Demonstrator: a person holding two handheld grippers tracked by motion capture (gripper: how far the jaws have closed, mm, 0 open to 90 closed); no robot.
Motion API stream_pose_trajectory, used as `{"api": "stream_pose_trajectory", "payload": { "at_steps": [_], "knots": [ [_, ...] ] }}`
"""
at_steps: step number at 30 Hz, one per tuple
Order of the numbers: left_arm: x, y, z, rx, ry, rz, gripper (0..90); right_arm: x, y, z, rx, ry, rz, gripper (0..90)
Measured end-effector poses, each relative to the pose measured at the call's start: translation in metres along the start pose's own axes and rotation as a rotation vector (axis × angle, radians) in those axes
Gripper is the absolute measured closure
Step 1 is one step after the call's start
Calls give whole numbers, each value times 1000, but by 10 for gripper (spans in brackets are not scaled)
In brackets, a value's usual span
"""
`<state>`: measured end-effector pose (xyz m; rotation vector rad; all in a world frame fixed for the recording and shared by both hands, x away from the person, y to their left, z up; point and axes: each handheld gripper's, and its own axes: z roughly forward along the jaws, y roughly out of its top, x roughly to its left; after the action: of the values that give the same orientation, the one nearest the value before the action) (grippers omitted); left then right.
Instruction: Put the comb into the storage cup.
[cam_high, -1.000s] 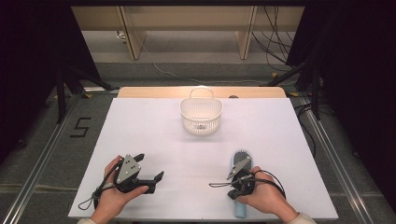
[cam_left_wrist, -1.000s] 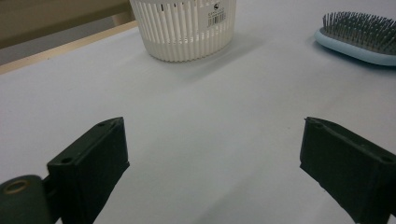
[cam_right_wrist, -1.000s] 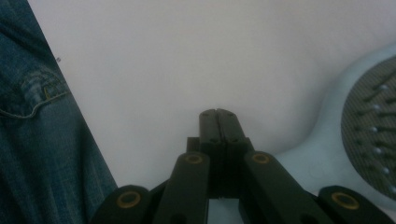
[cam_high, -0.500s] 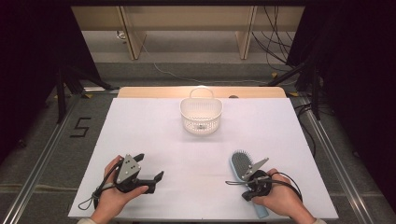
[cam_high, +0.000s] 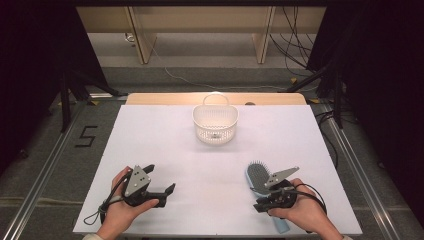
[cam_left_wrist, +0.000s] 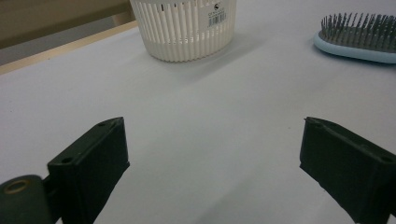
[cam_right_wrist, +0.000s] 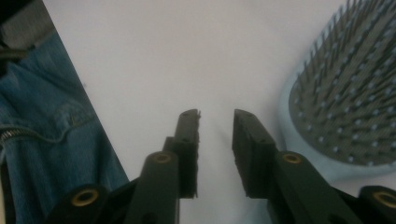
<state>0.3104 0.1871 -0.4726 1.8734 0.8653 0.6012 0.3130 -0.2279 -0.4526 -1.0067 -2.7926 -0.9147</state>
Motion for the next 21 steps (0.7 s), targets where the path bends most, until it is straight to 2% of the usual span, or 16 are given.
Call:
{"api": "stream_pose_trajectory", "payload": {
  "at_steps": [2, 3, 4, 7, 9, 12, 13, 17, 21],
  "knots": [
    [0, 0, 0, -1, 0, 2, 73, 0, 1, -3, -62, 4, -5, 667],
    [0, 0, 0, -1, 0, 2, 73, 0, 1, -3, -62, 4, -5, 667],
    [0, 0, 0, -2, 2, 2, 73, 1, 2, -4, -121, 7, -18, 607],
    [0, 0, 0, 0, 0, 1, 73, 1, 3, -7, -189, -2, -50, 524],
    [0, 0, 0, -1, 0, 1, 73, 2, 4, -9, -237, -6, -52, 461],
    [0, 0, 0, 0, 0, 2, 73, 3, 6, -14, -336, -26, -75, 363],
    [0, 0, 0, -1, 1, 2, 73, 3, 7, -16, -375, -32, -88, 323],
    [0, 0, 0, -1, 0, 1, 73, 1, 8, -27, -563, -73, -89, 214],
    [0, 0, 0, 0, 0, 3, 73, -1, 7, -38, -707, -114, -71, 176]
  ]
}}
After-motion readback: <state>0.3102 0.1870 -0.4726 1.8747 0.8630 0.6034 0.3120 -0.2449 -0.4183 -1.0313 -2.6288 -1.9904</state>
